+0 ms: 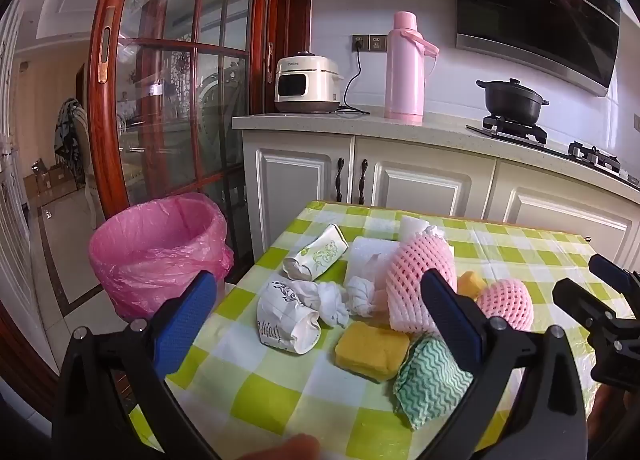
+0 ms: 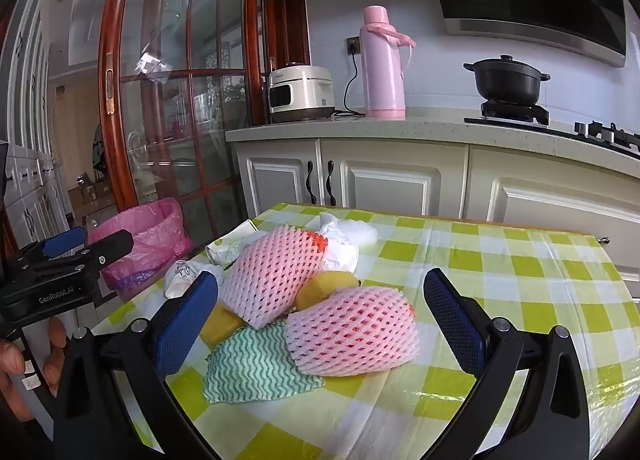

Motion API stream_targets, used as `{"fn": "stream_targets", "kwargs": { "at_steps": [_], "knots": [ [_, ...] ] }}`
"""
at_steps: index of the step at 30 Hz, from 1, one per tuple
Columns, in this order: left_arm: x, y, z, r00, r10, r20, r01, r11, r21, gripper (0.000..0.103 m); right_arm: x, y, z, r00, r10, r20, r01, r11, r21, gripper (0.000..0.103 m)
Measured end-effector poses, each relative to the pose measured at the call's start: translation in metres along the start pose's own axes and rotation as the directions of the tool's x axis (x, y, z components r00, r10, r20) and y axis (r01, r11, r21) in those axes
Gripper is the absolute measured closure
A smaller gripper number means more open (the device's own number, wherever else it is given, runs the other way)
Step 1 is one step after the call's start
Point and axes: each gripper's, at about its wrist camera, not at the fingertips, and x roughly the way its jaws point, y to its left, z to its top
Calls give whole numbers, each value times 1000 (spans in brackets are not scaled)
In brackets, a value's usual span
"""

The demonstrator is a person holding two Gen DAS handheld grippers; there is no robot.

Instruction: Collect trash

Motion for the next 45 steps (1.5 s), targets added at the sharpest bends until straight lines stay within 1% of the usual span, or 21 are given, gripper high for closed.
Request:
{"fn": "stream_targets", "kwargs": {
  "at_steps": [45],
  "knots": [
    [-3,-2,-1,1000,1,8,-1,1000,17,4,0,-4,-1,1000,-6,7,6,1000,2,7]
  ]
}}
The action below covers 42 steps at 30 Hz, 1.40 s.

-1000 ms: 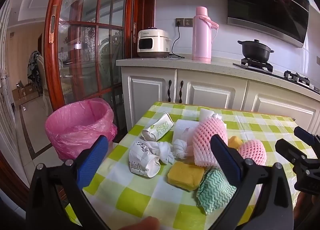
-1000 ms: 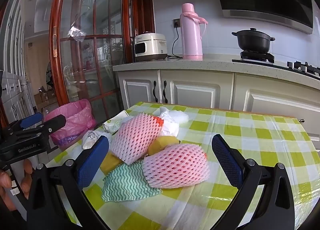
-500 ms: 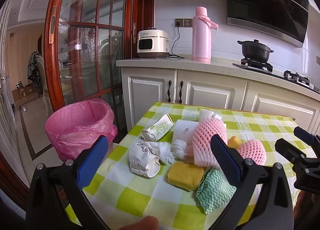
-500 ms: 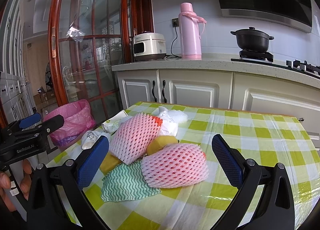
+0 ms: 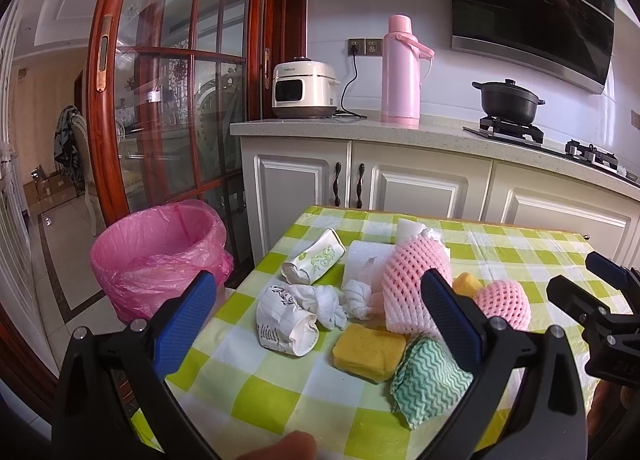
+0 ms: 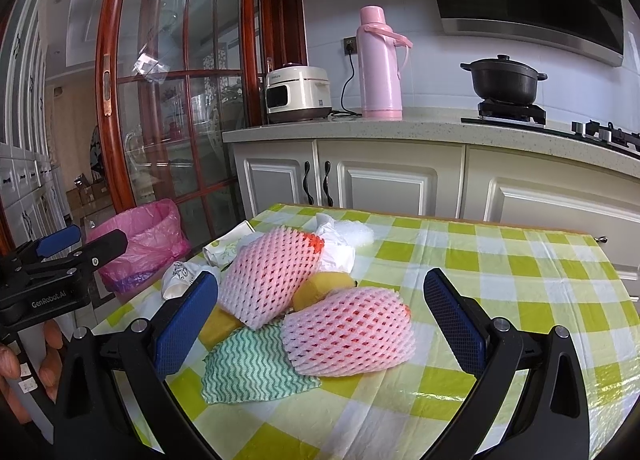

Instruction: Collect trash

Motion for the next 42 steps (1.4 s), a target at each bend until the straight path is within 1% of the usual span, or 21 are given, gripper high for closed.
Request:
{"fn": "stream_targets", "kwargs": {
  "at_steps": [42],
  "knots": [
    [1,-3,1,1000,-1,1,1,1000,4,4,-3,2,3,1000,0,3,0,1000,-1,7]
  ]
}}
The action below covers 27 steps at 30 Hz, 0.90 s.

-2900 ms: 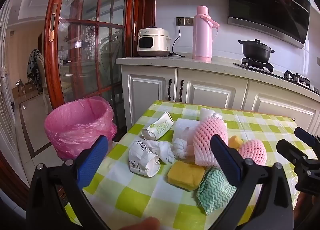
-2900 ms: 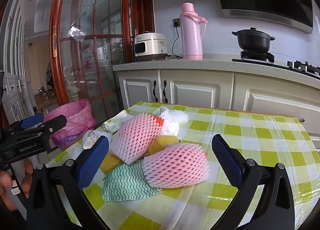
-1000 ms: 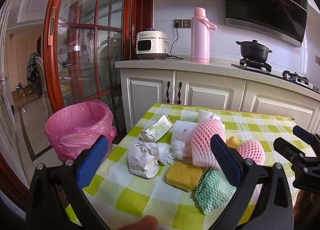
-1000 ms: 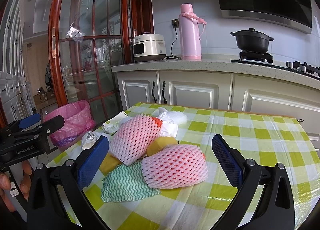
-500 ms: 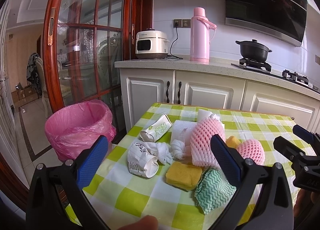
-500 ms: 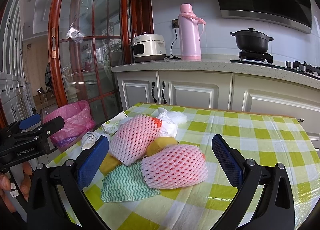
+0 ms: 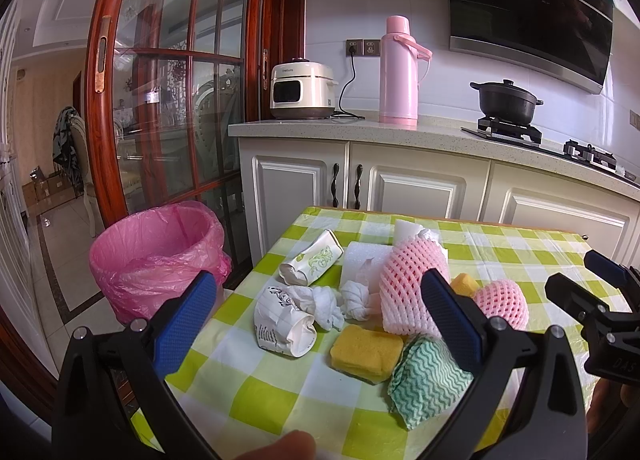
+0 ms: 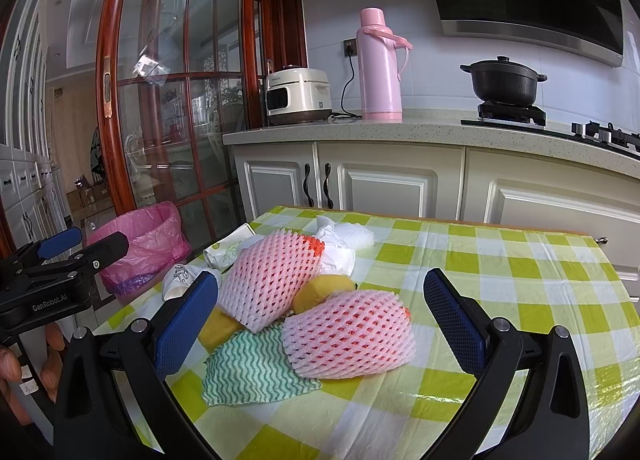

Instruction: Collect trash

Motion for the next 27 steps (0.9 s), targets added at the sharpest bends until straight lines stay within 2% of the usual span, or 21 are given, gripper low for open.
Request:
{"fn": "stream_targets", "kwargs": {
  "at_steps": [17,22,27],
  "knots": [
    [0,-1,1,1000,6,4,-6,1000,5,4,-2,-2,0,1000,-2,-8,2,1000,3,7],
    [1,2,0,1000,-12,-2,12,1000,1,4,5,-13,-8,996,-16,-88,18,1000,26,7],
    [10,6,-7,999,-20,-36,20,1000,4,4,26,-23,-19,982,-36,-184,48,997,60,7]
  ]
}}
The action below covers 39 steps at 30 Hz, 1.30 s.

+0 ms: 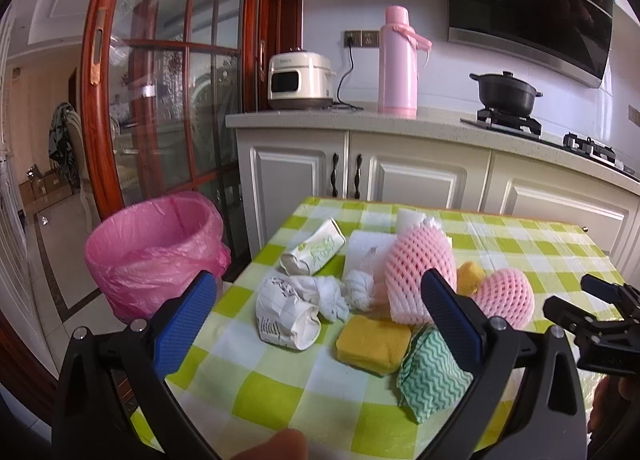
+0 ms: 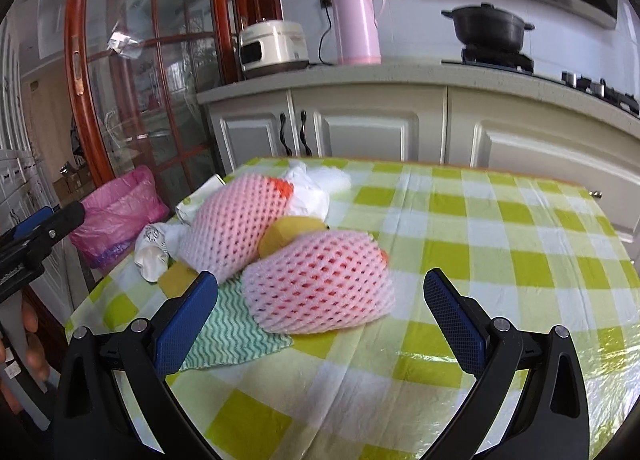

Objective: Collect trash
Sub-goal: 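Grasp a pink foam net with the left tool while the right tool grasps another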

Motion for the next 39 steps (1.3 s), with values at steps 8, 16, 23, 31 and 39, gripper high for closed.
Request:
{"fn": "stream_targets", "kwargs": {
  "at_steps": [8,16,23,31,39],
  "knots": [
    [32,5,-5,997,-41,-70,40,999,-7,4,41,4,0,997,15,-74,-17,1000,-25,7],
    [61,-4,-4,987,-98,-129,97,995,-13,19,71,-5,4,987,50,-154,-50,999,3,28],
    [86,-29,0,963,-195,-183,195,981,-20,41,80,-4,-1,976,88,-199,-93,996,-13,67],
    [123,-59,3,926,-283,-251,278,959,-54,44,70,-14,7,983,94,-157,-97,995,-10,73],
    [152,-72,-5,875,-344,-342,325,939,-113,79,64,-27,15,985,102,-138,-100,995,22,73]
  ]
}}
